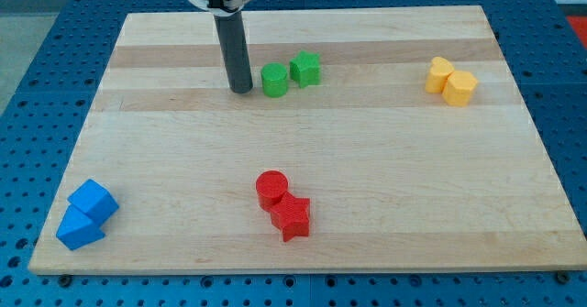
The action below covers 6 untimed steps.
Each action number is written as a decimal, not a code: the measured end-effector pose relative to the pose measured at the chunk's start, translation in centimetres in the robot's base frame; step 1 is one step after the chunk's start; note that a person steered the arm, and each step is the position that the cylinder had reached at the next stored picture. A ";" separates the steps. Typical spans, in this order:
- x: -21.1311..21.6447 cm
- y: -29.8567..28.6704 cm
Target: Move the green blocks to the top left side of the yellow blocks
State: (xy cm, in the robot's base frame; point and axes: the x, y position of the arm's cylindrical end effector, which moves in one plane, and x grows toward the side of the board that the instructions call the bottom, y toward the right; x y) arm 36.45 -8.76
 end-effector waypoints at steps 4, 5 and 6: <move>-0.8 9.8; -0.8 9.8; -0.8 9.8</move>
